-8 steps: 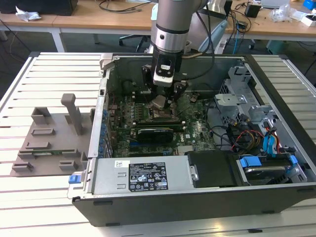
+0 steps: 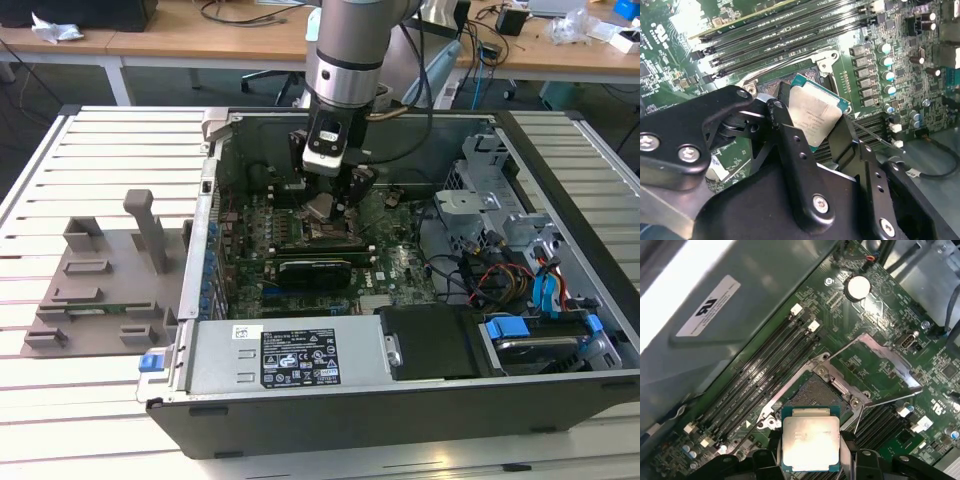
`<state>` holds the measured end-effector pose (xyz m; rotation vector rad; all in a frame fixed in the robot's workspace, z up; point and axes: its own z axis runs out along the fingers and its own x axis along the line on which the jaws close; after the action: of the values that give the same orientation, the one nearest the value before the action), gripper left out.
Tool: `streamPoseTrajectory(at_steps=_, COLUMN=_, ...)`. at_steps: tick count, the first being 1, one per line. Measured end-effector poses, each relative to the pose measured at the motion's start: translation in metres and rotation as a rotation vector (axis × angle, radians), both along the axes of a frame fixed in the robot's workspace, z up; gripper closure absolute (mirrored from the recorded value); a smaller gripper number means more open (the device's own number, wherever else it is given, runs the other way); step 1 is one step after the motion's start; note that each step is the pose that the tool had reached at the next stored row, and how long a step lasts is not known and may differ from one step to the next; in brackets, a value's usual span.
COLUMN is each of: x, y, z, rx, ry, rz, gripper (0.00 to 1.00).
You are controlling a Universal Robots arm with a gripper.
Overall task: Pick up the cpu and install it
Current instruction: 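Place the cpu into insertion slot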
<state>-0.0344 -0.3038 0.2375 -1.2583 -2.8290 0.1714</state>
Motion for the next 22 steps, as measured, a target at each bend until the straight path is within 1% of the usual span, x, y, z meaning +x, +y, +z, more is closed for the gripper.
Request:
streamPoseTrajectory(at_steps=2, x=0.0, y=0.0, z=-0.0002, rx=0.0, ry=0.0, rz=-0.016, gripper=0.45)
streamPoseTrajectory(at_steps=4, x=0.0, y=0.0, z=-0.0005, rx=0.0, ry=0.0, rz=-0.051, gripper=0.45)
streamPoseTrajectory(at_steps=14, x=0.0, y=0.0, z=-0.0012, rx=0.0, ry=0.0, rz=-0.14, gripper=0.45)
streamPoseTrajectory(at_steps=20, x=0.0, y=0.0, z=-0.0018, rx=0.0, ry=-0.0001, rz=-0.204, gripper=0.45)
streamPoseTrajectory(at_steps=22, x=0.0, y=0.0, z=-0.002, rx=-0.0001, ry=0.0, rz=-0.237, gripper=0.45)
